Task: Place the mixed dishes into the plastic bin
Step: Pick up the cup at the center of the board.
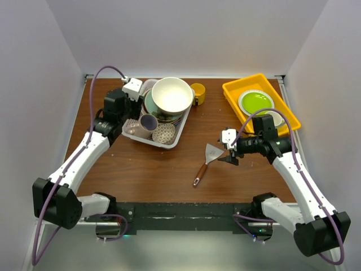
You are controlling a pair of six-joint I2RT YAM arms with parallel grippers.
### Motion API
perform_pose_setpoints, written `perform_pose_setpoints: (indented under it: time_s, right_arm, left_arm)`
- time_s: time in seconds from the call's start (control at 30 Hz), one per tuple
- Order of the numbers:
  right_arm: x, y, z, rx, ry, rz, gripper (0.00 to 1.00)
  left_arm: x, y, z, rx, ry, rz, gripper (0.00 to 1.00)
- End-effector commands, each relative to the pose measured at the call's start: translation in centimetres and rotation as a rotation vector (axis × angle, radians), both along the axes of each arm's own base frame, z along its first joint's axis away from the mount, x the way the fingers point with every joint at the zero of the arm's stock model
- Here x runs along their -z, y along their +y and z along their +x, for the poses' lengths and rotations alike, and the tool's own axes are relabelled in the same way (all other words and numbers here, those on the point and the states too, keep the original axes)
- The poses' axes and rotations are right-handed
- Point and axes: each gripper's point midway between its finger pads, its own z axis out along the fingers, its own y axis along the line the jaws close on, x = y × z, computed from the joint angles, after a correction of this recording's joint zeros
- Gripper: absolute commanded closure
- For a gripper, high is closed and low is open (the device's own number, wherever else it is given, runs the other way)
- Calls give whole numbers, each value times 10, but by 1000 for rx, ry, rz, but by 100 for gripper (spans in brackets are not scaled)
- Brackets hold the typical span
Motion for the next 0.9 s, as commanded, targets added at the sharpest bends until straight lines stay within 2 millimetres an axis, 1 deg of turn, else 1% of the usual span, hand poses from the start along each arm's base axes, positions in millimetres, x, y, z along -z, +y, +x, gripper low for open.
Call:
perform_pose_setpoints:
  time_s: [0.0,0.07,0.1,0.23,0.3,0.33,0.37,0.5,0.53,0.6,0.63,0.67,0.73,0.77,0.8,0.83,0.87]
  right_arm:
    - [-4,3,-2,-20,-7,33,24]
    - [-5,4,-1,-17,-8,35,24]
    - [-4,3,-1,-14,-2,35,24]
    - [-4,4,1,-6,2,39,23]
    - [-4,4,2,-2,3,42,23]
    - [-4,4,2,2,9,42,23]
    - [-5,4,4,8,5,46,23]
    - [-3,5,8,35,30,57,23]
    - [-3,5,9,42,34,61,23]
    - [-3,6,14,68,50,73,23]
    - [-4,6,16,78,55,79,23]
    - [-6,8,20,86,45,88,23]
    - [-7,8,28,133,82,98,23]
    - [-12,9,35,149,68,112,23]
    - [-16,10,39,183,100,129,23]
    - [-15,11,46,210,117,132,22]
    - [-20,13,55,226,111,147,23]
  left_arm:
    - [-23,4,-1,-26,-87,-49,34]
    - [-23,5,-4,-30,-94,-57,31]
    - [-30,5,-7,-31,-117,-67,29]
    - [-36,10,-16,-48,-155,-86,21]
    - [-39,12,-22,-49,-180,-97,19]
    - [-36,13,-25,-51,-180,-100,17]
    - [-41,14,-28,-51,-197,-107,16]
    - [-43,15,-37,-49,-223,-126,13]
    - [-40,16,-39,-47,-221,-130,12]
    - [-42,16,-44,-44,-234,-138,12]
    - [-38,16,-46,-41,-231,-143,11]
    - [-41,16,-49,-38,-241,-149,11]
    - [-35,16,-52,-39,-238,-156,11]
    - [-36,17,-54,-38,-244,-160,11]
    - [-35,17,-56,-38,-247,-163,11]
    - [-29,18,-57,-39,-237,-161,10]
    - [-29,18,-60,-39,-242,-164,10]
